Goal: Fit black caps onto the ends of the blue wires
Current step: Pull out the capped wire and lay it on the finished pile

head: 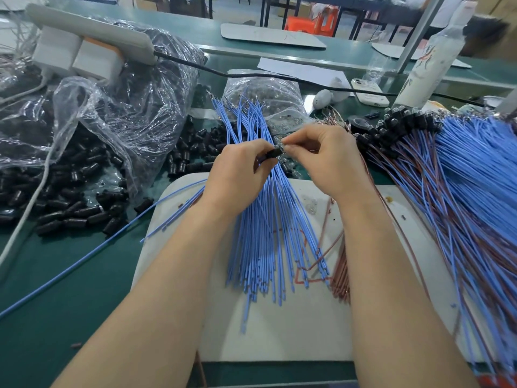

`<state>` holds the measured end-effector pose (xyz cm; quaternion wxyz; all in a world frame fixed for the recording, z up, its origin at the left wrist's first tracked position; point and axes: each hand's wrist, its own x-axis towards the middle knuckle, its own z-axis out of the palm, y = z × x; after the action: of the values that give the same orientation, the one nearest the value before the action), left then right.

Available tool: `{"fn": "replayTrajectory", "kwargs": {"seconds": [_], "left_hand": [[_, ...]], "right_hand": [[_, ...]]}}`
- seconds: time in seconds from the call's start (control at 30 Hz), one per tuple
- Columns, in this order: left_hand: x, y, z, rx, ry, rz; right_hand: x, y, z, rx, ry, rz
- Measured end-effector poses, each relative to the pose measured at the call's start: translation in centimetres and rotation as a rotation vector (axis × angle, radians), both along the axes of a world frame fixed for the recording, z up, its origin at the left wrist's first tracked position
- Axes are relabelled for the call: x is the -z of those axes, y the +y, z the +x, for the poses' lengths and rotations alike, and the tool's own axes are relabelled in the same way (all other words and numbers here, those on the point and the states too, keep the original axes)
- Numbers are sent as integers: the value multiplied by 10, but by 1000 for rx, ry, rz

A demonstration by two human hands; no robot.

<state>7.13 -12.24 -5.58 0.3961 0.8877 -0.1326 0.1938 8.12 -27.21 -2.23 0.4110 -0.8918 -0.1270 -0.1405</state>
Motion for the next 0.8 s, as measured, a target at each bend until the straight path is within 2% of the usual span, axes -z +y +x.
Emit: {"fn": "replayTrajectory", "kwargs": {"seconds": [0.23, 0.47, 0.6, 0.8], "left_hand": [[3, 0, 1, -16, -7, -28], [9, 4, 8, -101, 23, -205], [9, 4, 9, -99, 16, -317], [8, 3, 10, -99, 9, -374]], "right_hand": [[1, 6, -1, -29, 5, 44], [1, 9, 0, 1, -38, 205], [2, 13, 0, -19, -8, 181], [0, 20, -3, -43, -48, 173]]}}
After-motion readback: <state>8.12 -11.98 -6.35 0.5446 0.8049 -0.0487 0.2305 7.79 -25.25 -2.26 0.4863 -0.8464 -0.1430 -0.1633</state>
